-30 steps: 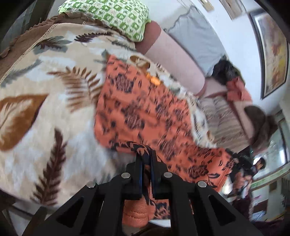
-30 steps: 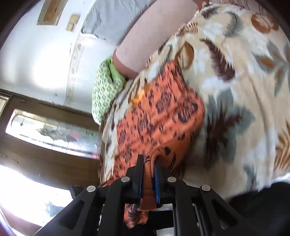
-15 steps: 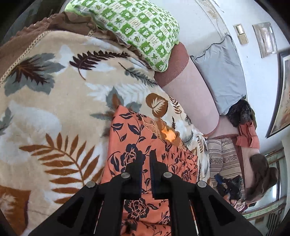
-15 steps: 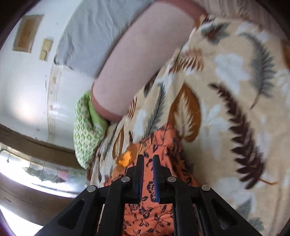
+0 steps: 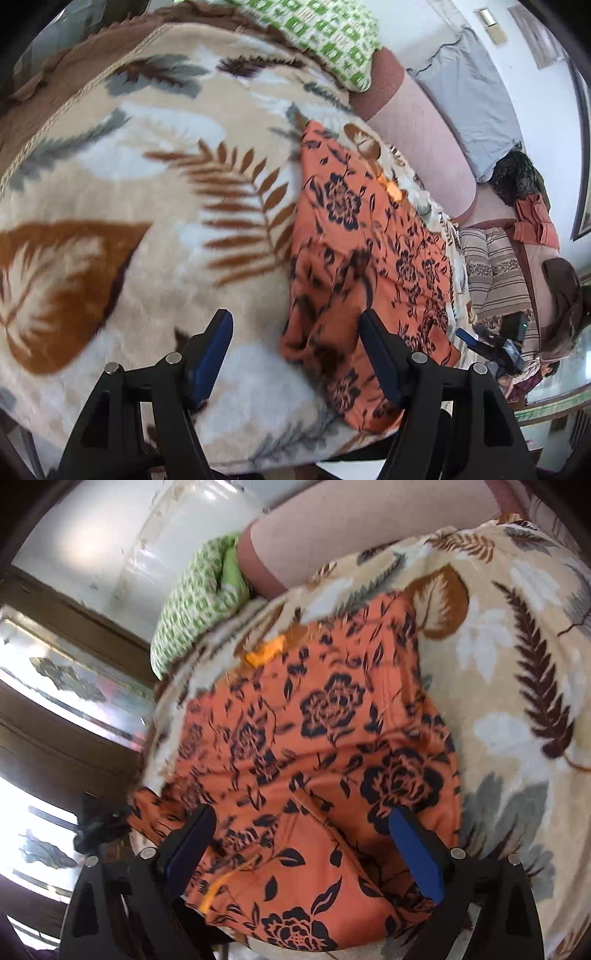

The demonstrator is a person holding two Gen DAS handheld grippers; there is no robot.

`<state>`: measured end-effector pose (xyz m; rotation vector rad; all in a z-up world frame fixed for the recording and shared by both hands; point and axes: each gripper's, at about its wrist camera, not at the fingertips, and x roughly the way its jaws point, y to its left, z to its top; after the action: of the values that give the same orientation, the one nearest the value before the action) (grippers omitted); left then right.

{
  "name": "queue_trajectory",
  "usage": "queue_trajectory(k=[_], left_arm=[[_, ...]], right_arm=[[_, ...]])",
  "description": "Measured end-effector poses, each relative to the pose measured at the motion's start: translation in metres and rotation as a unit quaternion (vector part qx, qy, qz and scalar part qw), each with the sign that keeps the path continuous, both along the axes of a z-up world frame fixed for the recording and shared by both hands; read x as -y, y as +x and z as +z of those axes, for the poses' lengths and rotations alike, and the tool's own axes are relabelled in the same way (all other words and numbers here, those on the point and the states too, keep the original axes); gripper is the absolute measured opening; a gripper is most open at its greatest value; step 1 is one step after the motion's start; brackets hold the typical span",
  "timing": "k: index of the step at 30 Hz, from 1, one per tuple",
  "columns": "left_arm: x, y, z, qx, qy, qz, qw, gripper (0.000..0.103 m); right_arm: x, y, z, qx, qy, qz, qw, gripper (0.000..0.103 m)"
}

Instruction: Fold small clothes

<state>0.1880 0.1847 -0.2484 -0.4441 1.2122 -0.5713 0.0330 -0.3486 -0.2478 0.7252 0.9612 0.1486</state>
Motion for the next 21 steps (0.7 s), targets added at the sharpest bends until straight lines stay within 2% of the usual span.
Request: queue_trajectory(k=[4,6,8,9,10,11,12,13,14,15,17,19,21], left_arm=[[0.0,0.0,-0.006,-0.005,0.001,0.007,1.0,0.075],[0.004,0.002,-0.009,-0.013,-0.013,0.008,0.9998,0.075],[0.01,0.003,-0.009,-0.017,-0.029,0.006,0.9994,0.075],[0.014,0.002,-0.007,-0.016,-0.037,0.001,0.9992,0.075],[0.019,0.002,-0.005,-0.011,-0.042,-0.006,0.999,0.075],[0.024,0.002,-0.003,-0.005,-0.045,-0.014,0.9989,0.075],[0.03,0.002,0.0,0.002,-0.045,-0.023,0.9987,0.075],[0.036,0.002,0.002,0.007,-0.043,-0.032,0.9985,0.074],[0.042,0.002,0.003,0.011,-0.036,-0.041,0.9984,0.071],[0.049,0.003,0.003,0.014,-0.022,-0.052,0.9983,0.064],[0.06,0.004,0.0,0.009,0.013,-0.067,0.9976,0.009],[0.063,0.005,-0.003,0.009,0.034,-0.069,0.997,0.011],[0.062,0.006,0.001,0.015,0.033,-0.069,0.9969,0.011]], right_arm=[[-0.02,0.024,-0.03,-0.055,-0.033,0.036,0.997,0.096],[-0.036,0.031,-0.043,-0.084,-0.05,0.067,0.993,0.096],[-0.054,0.034,-0.047,-0.102,-0.1,0.099,0.985,0.092],[-0.065,0.032,-0.045,-0.106,-0.13,0.118,0.979,0.08],[-0.074,0.029,-0.043,-0.111,-0.144,0.136,0.974,0.065],[-0.081,0.025,-0.041,-0.114,-0.157,0.149,0.969,0.055],[-0.086,0.02,-0.039,-0.12,-0.173,0.163,0.964,0.029],[-0.091,0.015,-0.038,-0.128,-0.195,0.172,0.957,0.018],[-0.092,0.01,-0.035,-0.13,-0.207,0.174,0.954,0.015],[-0.091,0.006,-0.033,-0.129,-0.207,0.172,0.954,0.01],[-0.088,-0.001,-0.025,-0.121,-0.209,0.161,0.957,0.009],[-0.084,-0.007,-0.013,-0.103,-0.21,0.15,0.96,0.008],[-0.076,-0.01,0.002,-0.081,-0.208,0.138,0.965,0.008]])
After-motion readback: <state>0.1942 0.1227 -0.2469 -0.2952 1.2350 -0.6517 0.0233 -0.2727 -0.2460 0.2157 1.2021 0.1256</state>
